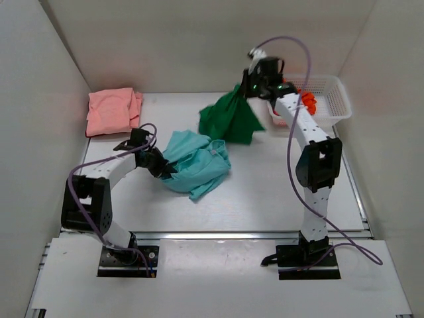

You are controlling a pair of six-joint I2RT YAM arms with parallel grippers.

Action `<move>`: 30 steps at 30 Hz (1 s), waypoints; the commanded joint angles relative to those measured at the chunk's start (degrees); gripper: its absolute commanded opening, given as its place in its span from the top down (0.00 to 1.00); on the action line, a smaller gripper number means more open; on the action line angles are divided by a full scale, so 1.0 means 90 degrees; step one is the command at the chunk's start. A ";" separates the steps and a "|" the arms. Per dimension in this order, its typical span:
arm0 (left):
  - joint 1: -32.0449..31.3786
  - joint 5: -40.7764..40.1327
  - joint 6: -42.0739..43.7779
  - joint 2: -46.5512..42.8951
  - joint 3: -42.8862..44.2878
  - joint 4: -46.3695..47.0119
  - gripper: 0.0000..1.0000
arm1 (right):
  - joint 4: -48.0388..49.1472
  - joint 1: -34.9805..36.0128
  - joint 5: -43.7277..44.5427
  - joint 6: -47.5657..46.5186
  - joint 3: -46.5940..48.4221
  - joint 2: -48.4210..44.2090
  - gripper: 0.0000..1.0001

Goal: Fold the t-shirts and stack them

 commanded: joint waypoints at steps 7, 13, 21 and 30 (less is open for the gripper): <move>0.0245 -0.0542 0.0494 -0.0923 -0.0436 -0.0861 0.95 | 0.2148 -0.1435 0.2221 -0.1205 0.1378 -0.1297 1.00; 0.0469 -0.0367 0.0465 -0.1118 -0.0816 -0.0735 0.92 | 0.2355 -0.1875 0.2308 -0.1410 0.1090 -0.1289 0.99; 0.0567 -0.0064 0.0465 -0.1362 -0.1149 -0.0511 0.44 | 0.2481 -0.2501 0.3184 -0.1557 0.2771 -0.0029 1.00; 0.0762 0.0083 0.0397 -0.1558 -0.1442 -0.0471 0.44 | 0.2189 -0.2589 0.2807 -0.1488 0.1678 -0.0165 0.82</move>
